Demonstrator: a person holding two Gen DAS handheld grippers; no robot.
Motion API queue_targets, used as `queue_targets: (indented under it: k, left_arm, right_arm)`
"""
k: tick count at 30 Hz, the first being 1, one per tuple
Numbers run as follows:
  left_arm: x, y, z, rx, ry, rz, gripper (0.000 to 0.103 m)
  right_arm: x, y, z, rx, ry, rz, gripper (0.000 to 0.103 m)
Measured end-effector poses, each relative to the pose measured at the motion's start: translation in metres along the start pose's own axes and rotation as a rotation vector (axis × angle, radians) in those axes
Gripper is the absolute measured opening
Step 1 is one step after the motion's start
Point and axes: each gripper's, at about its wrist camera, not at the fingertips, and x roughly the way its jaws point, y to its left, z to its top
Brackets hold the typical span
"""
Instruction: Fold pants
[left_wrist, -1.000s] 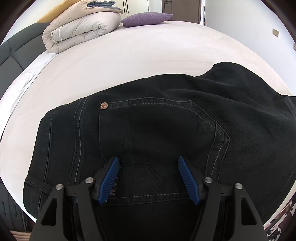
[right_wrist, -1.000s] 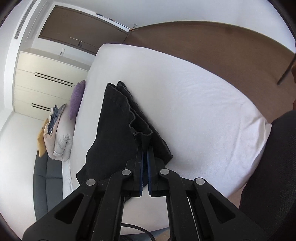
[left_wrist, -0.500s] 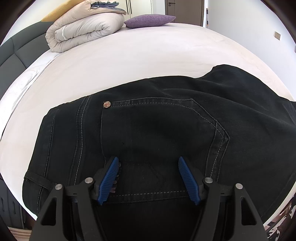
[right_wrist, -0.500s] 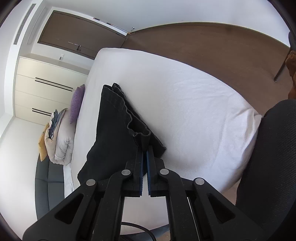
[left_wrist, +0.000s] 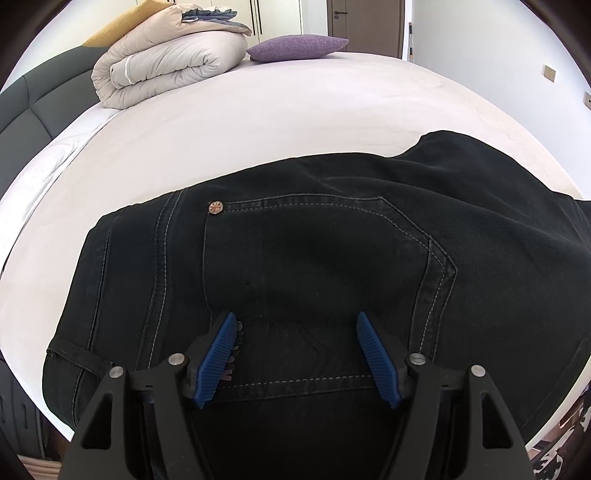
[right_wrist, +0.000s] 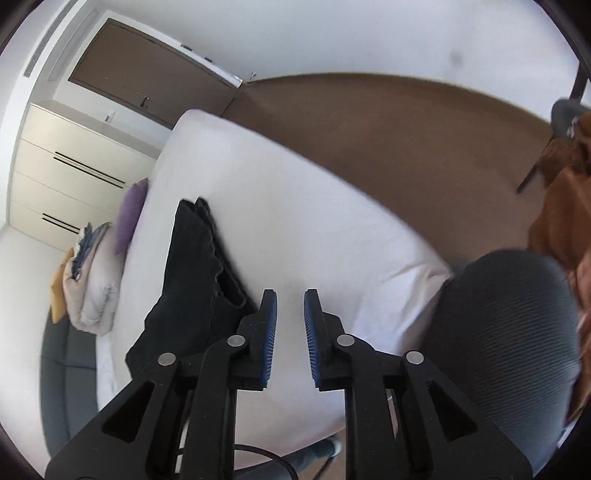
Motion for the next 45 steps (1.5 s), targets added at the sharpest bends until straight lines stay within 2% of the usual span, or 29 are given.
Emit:
queue_targets:
  k: [3, 4, 5, 7, 9, 12, 15, 17, 19, 20, 21, 23, 26, 27, 28, 29, 30, 33, 36, 38, 39, 40, 41, 42, 43, 45]
  left_arm:
    - [0.000, 0.002, -0.003, -0.006, -0.004, -0.006, 0.071]
    - [0.000, 0.003, -0.003, -0.007, -0.006, -0.006, 0.071]
    - [-0.001, 0.003, -0.004, -0.007, -0.007, -0.005, 0.071]
    - [-0.001, 0.004, -0.005, -0.006, -0.010, -0.003, 0.071]
    - [-0.002, 0.004, -0.006, -0.005, -0.012, -0.002, 0.071]
    - [-0.002, 0.004, -0.007, -0.004, -0.013, -0.002, 0.071]
    - [-0.002, 0.003, -0.007, -0.005, -0.014, -0.004, 0.071]
    - [-0.002, 0.005, -0.007, -0.006, -0.015, -0.007, 0.071]
    - [-0.002, 0.005, -0.007, -0.006, -0.016, -0.009, 0.071]
    - [-0.002, 0.006, -0.006, -0.007, -0.016, -0.009, 0.071]
    - [-0.002, 0.006, -0.006, -0.008, -0.017, -0.010, 0.071]
    - [-0.001, 0.008, -0.006, -0.009, -0.017, -0.012, 0.071]
    - [-0.001, 0.009, -0.007, -0.009, -0.018, -0.013, 0.072]
    - [-0.001, 0.008, -0.007, -0.009, -0.017, -0.014, 0.072]
    - [-0.001, 0.009, -0.007, -0.009, -0.017, -0.013, 0.072]
    - [-0.001, 0.009, -0.007, -0.009, -0.018, -0.013, 0.072]
    - [-0.001, 0.009, -0.007, -0.009, -0.018, -0.013, 0.072]
    - [-0.001, 0.008, -0.007, -0.006, -0.019, -0.009, 0.072]
    - [-0.001, 0.008, -0.007, -0.006, -0.019, -0.009, 0.072]
    - [-0.001, 0.007, -0.007, -0.005, -0.020, -0.008, 0.072]
    - [0.000, 0.007, -0.007, -0.005, -0.020, -0.007, 0.072]
    - [0.000, 0.007, -0.007, -0.006, -0.020, -0.007, 0.072]
    - [0.000, 0.007, -0.007, -0.005, -0.020, -0.007, 0.072]
    - [0.000, 0.007, -0.007, -0.006, -0.021, -0.008, 0.072]
    - [0.000, 0.007, -0.007, -0.006, -0.021, -0.007, 0.072]
    - [0.000, 0.006, -0.007, -0.006, -0.022, -0.005, 0.072]
  right_arm:
    - [-0.012, 0.044, 0.015, -0.156, -0.023, 0.036, 0.021]
    - [-0.011, 0.071, 0.017, -0.248, -0.023, 0.058, 0.033]
    - [-0.008, 0.100, 0.016, -0.350, -0.023, 0.085, 0.058]
    - [0.009, 0.163, 0.005, -0.578, -0.009, 0.127, 0.080]
    - [0.037, 0.220, -0.017, -0.818, 0.061, 0.164, 0.080]
    - [0.095, 0.284, -0.061, -1.162, 0.169, 0.093, 0.078]
    - [0.139, 0.317, -0.096, -1.432, 0.225, 0.022, 0.077]
    - [0.164, 0.330, -0.107, -1.551, 0.279, -0.016, 0.074]
    - [0.181, 0.339, -0.109, -1.605, 0.321, -0.034, 0.067]
    - [0.188, 0.342, -0.109, -1.619, 0.348, -0.038, 0.057]
    - [0.194, 0.344, -0.110, -1.627, 0.372, -0.039, 0.052]
    - [0.212, 0.342, -0.115, -1.644, 0.426, -0.058, 0.031]
    - [0.241, 0.327, -0.132, -1.675, 0.472, -0.119, 0.030]
    - [0.245, 0.324, -0.135, -1.677, 0.451, -0.121, 0.029]
    - [0.246, 0.322, -0.135, -1.666, 0.397, -0.120, 0.023]
    - [0.249, 0.321, -0.132, -1.638, 0.353, -0.145, 0.012]
    - [0.251, 0.320, -0.128, -1.595, 0.302, -0.173, 0.008]
    - [0.252, 0.312, -0.119, -1.439, 0.212, -0.180, 0.005]
    - [0.245, 0.302, -0.100, -1.261, 0.026, -0.306, 0.002]
    - [0.232, 0.286, -0.063, -1.014, -0.013, -0.311, 0.002]
    - [0.225, 0.282, -0.050, -0.943, -0.013, -0.295, 0.003]
    - [0.219, 0.282, -0.041, -0.931, 0.041, -0.184, 0.004]
    - [0.216, 0.289, -0.042, -0.978, 0.108, -0.088, 0.005]
    - [0.215, 0.298, -0.050, -1.073, 0.147, -0.063, 0.006]
    - [0.214, 0.308, -0.062, -1.212, 0.180, -0.063, 0.013]
    - [0.213, 0.322, -0.084, -1.414, 0.252, -0.025, 0.015]
